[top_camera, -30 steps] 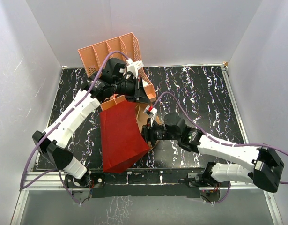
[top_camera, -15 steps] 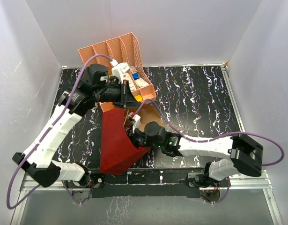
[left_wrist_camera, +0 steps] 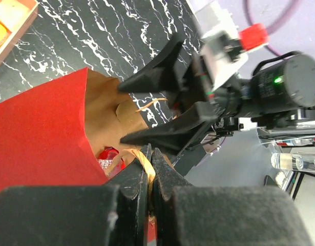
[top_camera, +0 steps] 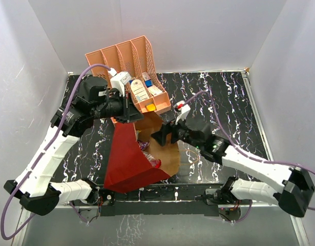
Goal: Take the snacks out of the paper bag
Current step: Move the paper bag to the center of the board.
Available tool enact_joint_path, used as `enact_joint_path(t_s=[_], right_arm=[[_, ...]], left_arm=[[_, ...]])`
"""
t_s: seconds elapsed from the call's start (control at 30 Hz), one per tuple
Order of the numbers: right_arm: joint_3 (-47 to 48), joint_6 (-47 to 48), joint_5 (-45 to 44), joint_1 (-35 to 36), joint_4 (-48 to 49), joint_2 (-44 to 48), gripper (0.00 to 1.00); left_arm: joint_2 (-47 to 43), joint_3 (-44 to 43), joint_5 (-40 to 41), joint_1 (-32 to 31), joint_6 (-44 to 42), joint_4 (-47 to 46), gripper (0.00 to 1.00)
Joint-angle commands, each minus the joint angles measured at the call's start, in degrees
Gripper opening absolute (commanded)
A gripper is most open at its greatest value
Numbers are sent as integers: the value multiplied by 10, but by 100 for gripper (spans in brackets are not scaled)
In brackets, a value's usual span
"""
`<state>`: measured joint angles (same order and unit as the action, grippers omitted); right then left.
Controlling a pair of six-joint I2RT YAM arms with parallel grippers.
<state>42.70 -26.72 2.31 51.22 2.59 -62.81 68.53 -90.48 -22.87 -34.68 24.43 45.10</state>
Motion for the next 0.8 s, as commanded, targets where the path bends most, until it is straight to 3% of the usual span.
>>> enact_joint_path(t_s=[0.0,0.03,0.23,0.47,0.53,0.63,0.77], right_arm=[[6,202,-45,-27,-38,51,95],[12,231,-47,-37,-30,53,99],[143,328,124,-111,-77,-57,97],[263,346,310,-148,-99,-193,74],[288,333,306,-148,-99,-213,65],[302,317,284,-148,-94,-229,41],[286,297,224,-148,-70,-223,29]], left_arm=[[-34,12,28,3,-5,-9,0],[-36,14,28,3,-4,-10,0],[-35,9,27,3,-2,-11,0],[-39,8,25,2,-3,-6,0],[-38,6,26,3,-3,-5,0],[-37,-1,39,3,0,-2,0],[-31,-13,103,3,9,15,0]])
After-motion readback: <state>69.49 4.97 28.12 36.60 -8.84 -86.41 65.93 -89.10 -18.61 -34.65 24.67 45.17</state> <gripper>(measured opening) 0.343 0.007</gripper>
